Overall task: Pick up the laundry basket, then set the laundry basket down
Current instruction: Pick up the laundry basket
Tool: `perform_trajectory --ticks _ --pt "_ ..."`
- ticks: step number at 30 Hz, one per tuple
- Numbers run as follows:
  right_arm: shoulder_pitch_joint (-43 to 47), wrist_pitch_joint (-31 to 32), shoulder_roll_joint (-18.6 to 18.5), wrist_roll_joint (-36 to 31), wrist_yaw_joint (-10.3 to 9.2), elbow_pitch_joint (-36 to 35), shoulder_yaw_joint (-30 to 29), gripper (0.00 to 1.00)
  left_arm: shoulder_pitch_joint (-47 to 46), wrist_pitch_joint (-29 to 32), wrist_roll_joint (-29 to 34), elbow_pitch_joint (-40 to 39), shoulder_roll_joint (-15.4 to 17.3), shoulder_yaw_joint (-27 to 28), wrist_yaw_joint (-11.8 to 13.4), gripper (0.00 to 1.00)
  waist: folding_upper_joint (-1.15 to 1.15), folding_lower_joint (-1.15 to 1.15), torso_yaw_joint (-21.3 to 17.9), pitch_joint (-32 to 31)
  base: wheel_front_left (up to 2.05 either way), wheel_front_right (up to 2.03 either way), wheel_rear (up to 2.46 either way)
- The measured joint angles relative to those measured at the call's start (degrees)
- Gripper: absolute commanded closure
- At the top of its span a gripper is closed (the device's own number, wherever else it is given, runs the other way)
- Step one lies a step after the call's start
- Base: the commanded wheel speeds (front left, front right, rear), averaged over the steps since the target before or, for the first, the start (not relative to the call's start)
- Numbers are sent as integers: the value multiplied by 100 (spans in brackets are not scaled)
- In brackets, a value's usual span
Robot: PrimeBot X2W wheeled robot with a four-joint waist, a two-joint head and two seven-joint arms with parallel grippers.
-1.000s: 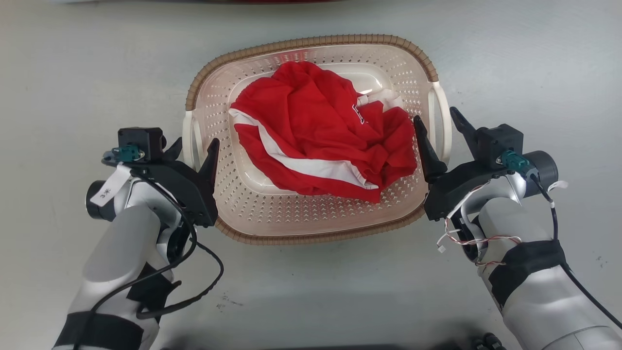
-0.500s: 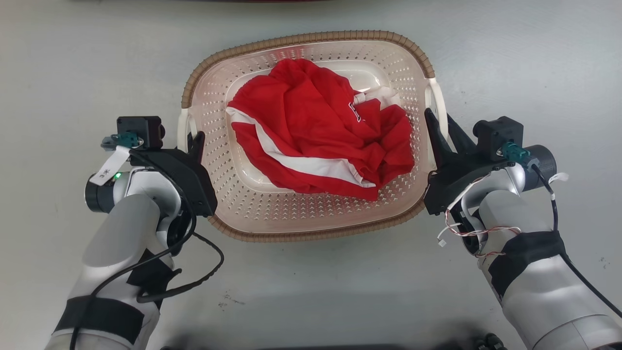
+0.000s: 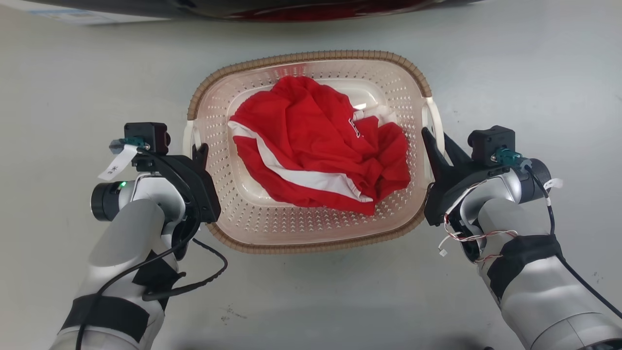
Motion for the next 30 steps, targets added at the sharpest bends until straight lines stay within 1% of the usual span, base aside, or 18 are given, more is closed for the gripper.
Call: perform_trajectory --ticks 5,8,13,14,19,22,30 --pt "-58 181 8 87 87 265 56 100 -10 146 -67 137 -27 -75 0 100 0 0 -8 -242 0 0 0" --pt "-101 285 11 132 134 399 92 100 -9 269 -224 201 -42 -110 0 100 0 0 -14 -401 0 0 0" --pt "-104 474 36 231 152 561 159 100 -7 450 -316 299 -52 -158 -1 100 0 0 -23 -680 0 0 0" --pt "-104 580 37 305 188 638 182 100 -2 533 -363 326 -57 -177 -1 100 0 0 -26 -795 0 0 0" --pt "-101 869 43 494 197 744 308 100 37 753 -526 393 -70 -249 0 100 0 0 -30 -1089 0 0 0" --pt "-88 1073 43 612 237 784 383 100 121 932 -583 436 -65 -337 0 100 0 0 -32 -1267 0 0 0" --pt "114 1573 51 990 245 862 556 100 281 1347 -722 485 -58 -457 0 100 0 -1 -34 -1748 0 0 0"
